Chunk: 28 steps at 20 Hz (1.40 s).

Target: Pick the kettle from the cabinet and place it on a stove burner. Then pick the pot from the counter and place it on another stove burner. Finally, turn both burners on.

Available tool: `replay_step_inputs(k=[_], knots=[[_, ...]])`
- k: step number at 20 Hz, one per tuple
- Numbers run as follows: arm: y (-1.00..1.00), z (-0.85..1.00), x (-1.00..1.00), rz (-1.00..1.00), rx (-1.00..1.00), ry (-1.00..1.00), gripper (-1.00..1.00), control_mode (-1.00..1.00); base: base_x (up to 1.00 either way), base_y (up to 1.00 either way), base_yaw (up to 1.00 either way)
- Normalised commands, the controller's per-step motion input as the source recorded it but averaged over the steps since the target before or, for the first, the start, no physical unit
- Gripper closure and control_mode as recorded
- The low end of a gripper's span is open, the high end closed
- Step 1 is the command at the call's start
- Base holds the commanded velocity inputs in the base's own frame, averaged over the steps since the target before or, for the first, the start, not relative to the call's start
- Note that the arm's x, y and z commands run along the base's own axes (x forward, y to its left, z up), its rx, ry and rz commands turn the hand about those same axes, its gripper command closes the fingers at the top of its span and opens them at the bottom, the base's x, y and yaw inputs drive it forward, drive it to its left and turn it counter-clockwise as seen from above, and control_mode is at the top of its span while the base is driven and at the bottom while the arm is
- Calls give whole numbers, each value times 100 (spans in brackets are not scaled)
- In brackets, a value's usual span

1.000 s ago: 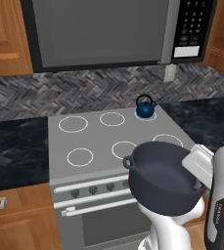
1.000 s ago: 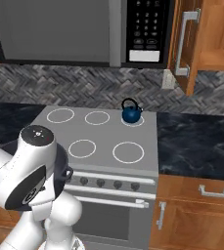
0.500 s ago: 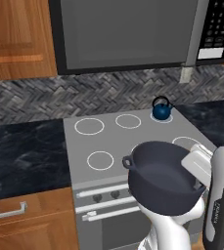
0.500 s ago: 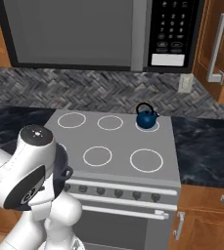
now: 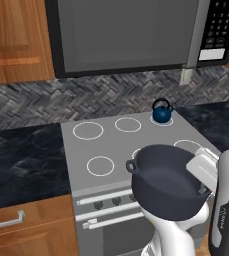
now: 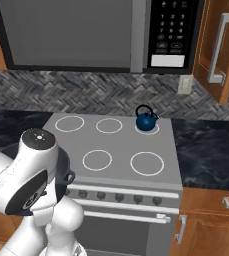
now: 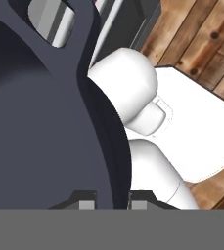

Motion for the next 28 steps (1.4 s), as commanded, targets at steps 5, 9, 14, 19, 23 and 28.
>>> replay_step_inputs(k=[5,9,14,19,23,28], knots=[[0,0,0,0,0,0,100,100,21,19,-20],[0,0,0,0,0,0,100,100,44,33,-7],[0,0,0,0,0,0,100,100,30,17,-6],[0,0,0,0,0,0,100,100,0,27,-11],[0,0,0,0,0,0,100,100,3,52,-4],[0,0,0,0,0,0,100,100,8,60,0]])
